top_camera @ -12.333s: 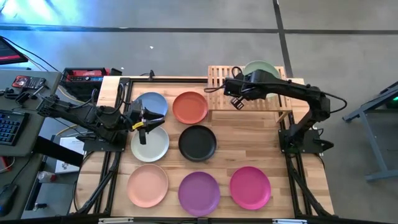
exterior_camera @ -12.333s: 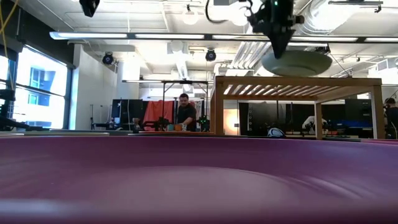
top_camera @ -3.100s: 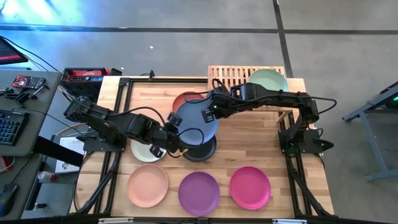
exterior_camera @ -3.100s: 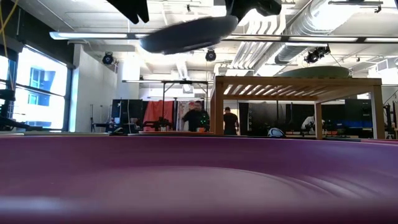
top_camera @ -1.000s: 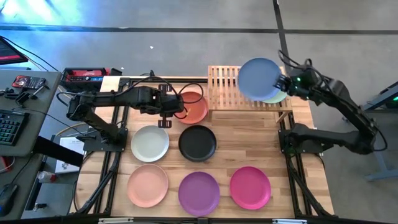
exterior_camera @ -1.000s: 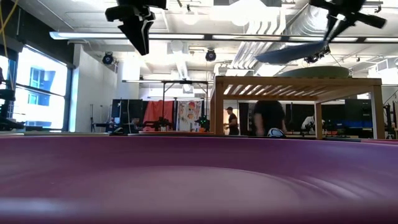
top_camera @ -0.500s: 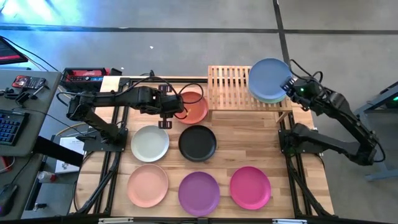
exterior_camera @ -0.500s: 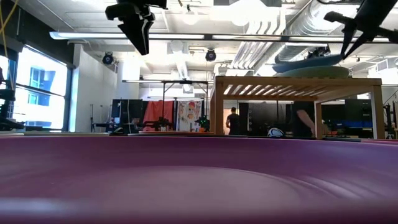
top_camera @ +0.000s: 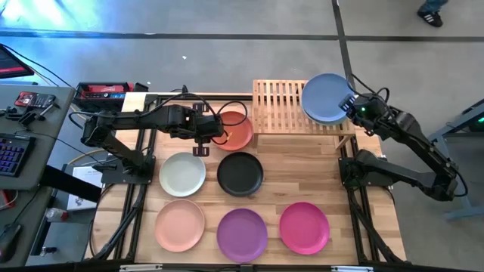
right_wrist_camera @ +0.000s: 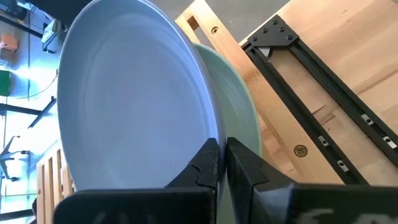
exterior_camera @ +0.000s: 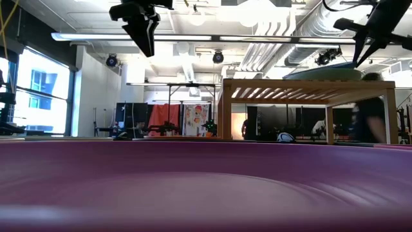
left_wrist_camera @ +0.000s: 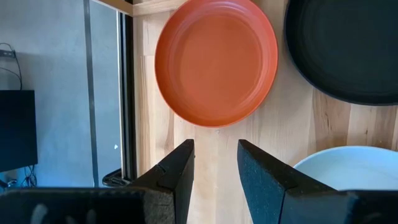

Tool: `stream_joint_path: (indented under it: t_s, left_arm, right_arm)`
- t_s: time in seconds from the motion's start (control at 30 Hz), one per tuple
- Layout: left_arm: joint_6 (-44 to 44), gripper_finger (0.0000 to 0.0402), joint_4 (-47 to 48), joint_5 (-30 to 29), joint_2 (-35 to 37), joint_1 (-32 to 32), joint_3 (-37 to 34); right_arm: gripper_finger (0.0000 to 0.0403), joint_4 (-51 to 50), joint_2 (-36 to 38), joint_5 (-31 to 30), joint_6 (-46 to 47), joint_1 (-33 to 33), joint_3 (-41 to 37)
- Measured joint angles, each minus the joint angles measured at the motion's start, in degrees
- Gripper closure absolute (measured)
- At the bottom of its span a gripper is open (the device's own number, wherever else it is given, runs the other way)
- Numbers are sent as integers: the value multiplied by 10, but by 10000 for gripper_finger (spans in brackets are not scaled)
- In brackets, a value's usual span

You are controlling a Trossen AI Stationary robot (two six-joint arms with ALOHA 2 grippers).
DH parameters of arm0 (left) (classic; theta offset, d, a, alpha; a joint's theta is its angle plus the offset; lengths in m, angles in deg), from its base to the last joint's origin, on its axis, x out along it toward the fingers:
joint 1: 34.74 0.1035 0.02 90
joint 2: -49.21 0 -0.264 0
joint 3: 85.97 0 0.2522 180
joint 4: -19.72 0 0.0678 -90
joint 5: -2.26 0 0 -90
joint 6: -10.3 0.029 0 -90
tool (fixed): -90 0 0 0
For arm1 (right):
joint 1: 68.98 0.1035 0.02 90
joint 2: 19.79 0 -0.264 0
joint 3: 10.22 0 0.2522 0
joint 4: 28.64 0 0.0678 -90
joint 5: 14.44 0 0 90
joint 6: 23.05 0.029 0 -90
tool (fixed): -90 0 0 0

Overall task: Place and stack plates onto a shelf
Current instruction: Stack the blue plate on top of the green plate on the shelf, then stack the black plate on top of the blue plate on the shelf

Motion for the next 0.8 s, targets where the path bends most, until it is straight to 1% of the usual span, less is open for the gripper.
stream_joint_path:
  t_s: [0.13, 0.4, 0.53, 0.63, 0.8]
  left_arm:
    - [0, 289, 0, 0, 0, 0, 0]
    - [0, 289, 0, 0, 0, 0, 0]
    - [0, 289, 0, 0, 0, 0, 0]
    - [-1, 289, 0, 0, 0, 0, 0]
    - [-12, 289, 0, 9, 0, 1, 0]
  right_arm:
    - [392, 0, 0, 0, 0, 0, 0]
    - [338, -1, 0, -11, -9, 0, 0]
    - [322, -1, 0, -8, -10, 0, 0]
    - [316, 1, 1, 4, -10, 0, 0]
    - [315, 32, 7, 43, -30, 0, 0]
